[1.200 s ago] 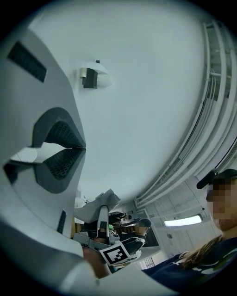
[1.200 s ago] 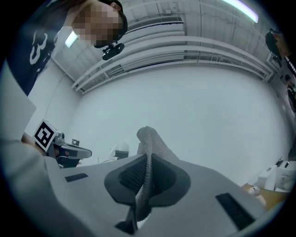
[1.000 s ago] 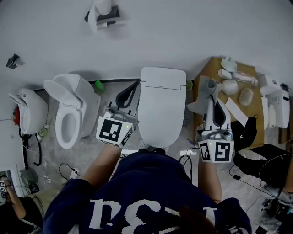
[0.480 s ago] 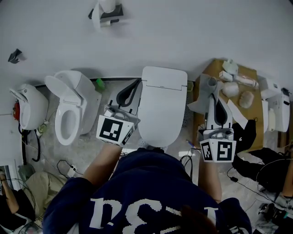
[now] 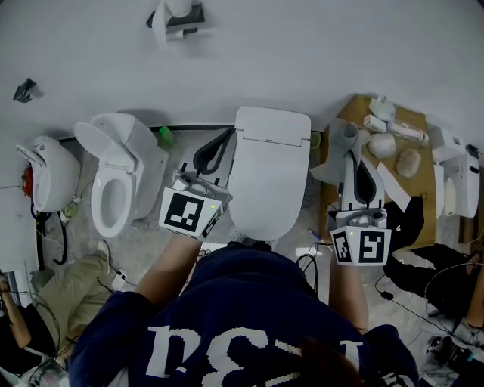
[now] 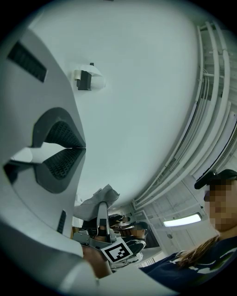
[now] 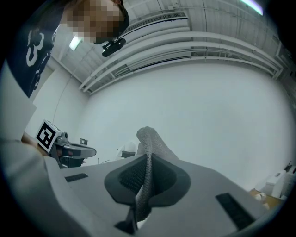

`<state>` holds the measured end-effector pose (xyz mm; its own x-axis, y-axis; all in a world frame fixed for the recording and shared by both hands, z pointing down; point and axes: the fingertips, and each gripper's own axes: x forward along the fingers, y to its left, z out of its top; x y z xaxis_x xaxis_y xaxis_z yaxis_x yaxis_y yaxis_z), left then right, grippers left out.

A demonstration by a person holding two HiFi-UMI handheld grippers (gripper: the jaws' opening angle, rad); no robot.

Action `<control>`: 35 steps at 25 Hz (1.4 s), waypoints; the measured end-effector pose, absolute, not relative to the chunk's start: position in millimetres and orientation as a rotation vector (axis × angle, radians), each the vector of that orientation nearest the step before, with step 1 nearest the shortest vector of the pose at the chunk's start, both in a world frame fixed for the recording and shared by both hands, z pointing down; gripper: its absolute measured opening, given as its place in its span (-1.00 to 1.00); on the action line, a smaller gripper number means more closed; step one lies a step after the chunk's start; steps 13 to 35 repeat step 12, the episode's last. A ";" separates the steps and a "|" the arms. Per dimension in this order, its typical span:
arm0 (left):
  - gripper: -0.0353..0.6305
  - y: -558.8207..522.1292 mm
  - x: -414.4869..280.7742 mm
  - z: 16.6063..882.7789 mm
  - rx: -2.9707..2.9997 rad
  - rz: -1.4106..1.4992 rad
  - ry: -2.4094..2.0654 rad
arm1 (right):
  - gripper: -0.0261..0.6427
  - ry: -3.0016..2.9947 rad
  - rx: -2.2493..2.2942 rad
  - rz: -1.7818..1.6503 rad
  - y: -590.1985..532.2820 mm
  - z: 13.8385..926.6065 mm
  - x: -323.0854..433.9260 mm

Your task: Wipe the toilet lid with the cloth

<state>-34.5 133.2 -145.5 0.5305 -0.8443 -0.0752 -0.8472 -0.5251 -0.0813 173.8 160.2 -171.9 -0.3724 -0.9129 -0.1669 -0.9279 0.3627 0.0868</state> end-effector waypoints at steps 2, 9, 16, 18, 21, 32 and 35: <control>-0.83 133.2 -34.5 -145.1 -2.655 0.038 1.471 | -0.85 2.520 -1.705 0.255 159.9 -171.9 173.4; -0.83 133.0 -35.1 -143.0 -2.658 0.035 1.469 | -0.85 2.523 -1.705 0.252 158.6 -169.9 171.0; -0.83 130.0 -34.9 -141.9 -2.658 0.034 1.469 | -0.85 2.523 -1.706 0.250 155.5 -169.0 171.0; -0.83 130.0 -34.9 -141.9 -2.658 0.034 1.469 | -0.85 2.523 -1.706 0.250 155.5 -169.0 171.0; -0.83 130.0 -34.9 -141.9 -2.658 0.034 1.469 | -0.85 2.523 -1.706 0.250 155.5 -169.0 171.0; -0.83 130.0 -34.9 -141.9 -2.658 0.034 1.469 | -0.85 2.523 -1.706 0.250 155.5 -169.0 171.0; -0.83 130.0 -34.9 -141.9 -2.658 0.034 1.469 | -0.85 2.523 -1.706 0.250 155.5 -169.0 171.0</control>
